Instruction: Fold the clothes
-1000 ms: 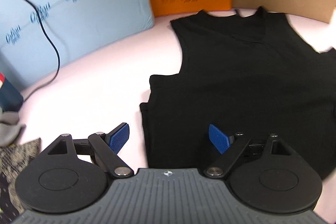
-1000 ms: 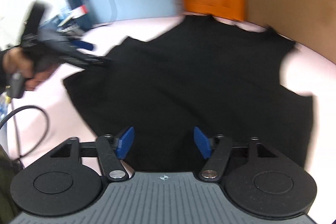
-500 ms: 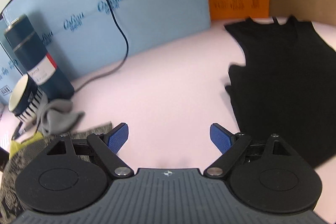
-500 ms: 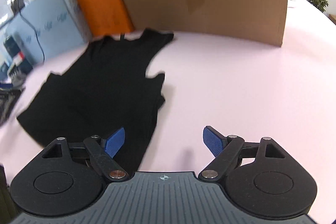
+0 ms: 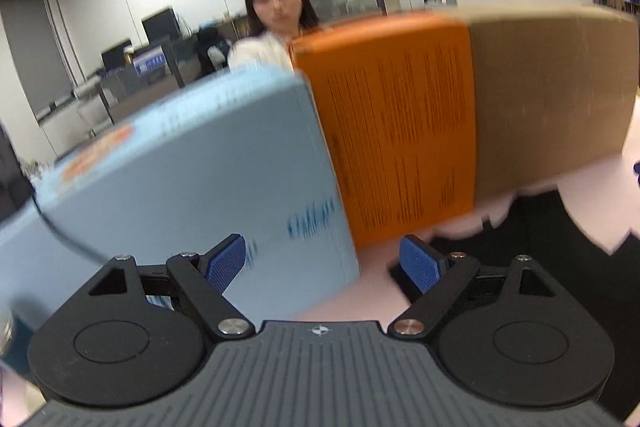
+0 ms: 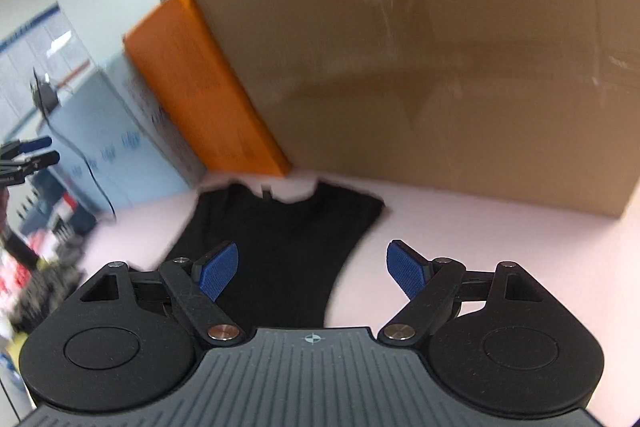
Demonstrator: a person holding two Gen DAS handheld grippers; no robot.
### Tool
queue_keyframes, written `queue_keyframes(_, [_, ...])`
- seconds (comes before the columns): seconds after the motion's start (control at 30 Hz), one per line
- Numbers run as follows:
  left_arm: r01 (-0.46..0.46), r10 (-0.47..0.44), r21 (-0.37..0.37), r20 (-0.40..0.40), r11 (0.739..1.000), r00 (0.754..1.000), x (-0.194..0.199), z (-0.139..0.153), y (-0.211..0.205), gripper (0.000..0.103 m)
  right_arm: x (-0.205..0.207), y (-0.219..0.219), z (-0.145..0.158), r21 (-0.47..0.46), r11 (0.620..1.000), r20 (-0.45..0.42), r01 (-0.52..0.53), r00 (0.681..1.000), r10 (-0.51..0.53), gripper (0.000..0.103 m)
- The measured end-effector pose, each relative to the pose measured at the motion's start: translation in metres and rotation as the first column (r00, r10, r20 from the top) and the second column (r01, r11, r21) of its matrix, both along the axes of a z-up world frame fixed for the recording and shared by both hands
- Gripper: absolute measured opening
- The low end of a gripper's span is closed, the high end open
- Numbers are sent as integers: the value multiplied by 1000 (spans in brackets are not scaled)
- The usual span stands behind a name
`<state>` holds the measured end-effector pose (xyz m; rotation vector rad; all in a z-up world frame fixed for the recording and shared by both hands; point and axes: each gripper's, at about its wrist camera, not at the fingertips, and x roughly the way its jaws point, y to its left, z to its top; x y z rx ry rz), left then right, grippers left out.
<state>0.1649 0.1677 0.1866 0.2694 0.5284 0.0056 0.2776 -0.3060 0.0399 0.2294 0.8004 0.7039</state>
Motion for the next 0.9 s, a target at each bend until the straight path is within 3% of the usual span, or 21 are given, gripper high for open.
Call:
queue_keyframes(0.1, [-12, 13, -14, 77, 1000, 997, 20, 47, 3, 83, 32, -4, 23, 118, 992, -3, 53, 999, -53, 80])
queue_keyframes(0.2, [-21, 12, 51, 181, 998, 983, 29, 84, 0, 84, 48, -1, 41, 164, 986, 65, 29, 997, -41, 85])
queue_keyframes(0.33, [32, -37, 25, 220, 999, 975, 28, 87, -3, 88, 53, 6, 33, 142, 990, 103, -22, 995, 7, 88])
queue_keyframes(0.4, [112, -111, 1, 159, 994, 981, 30, 65, -9, 89, 54, 7, 21, 126, 992, 92, -31, 996, 20, 88])
queue_keyframes(0.47, [199, -200, 21, 74, 980, 977, 34, 34, -19, 89, 55, 9, 8, 110, 993, 81, -42, 996, 33, 88])
queue_keyframes(0.67, [376, -358, 70, -187, 924, 915, 61, -78, -58, 89, 59, 15, -29, 63, 995, 47, -73, 996, 70, 88])
queue_keyframes(0.8, [393, -374, 1, -301, 920, 877, 87, -134, -67, 88, 62, 25, -48, -15, 993, 44, -119, 992, 119, 88])
queue_keyframes(0.9, [346, -352, -76, -305, 935, 885, 103, -157, -64, 88, 66, 29, -59, -58, 989, 35, -138, 989, 140, 88])
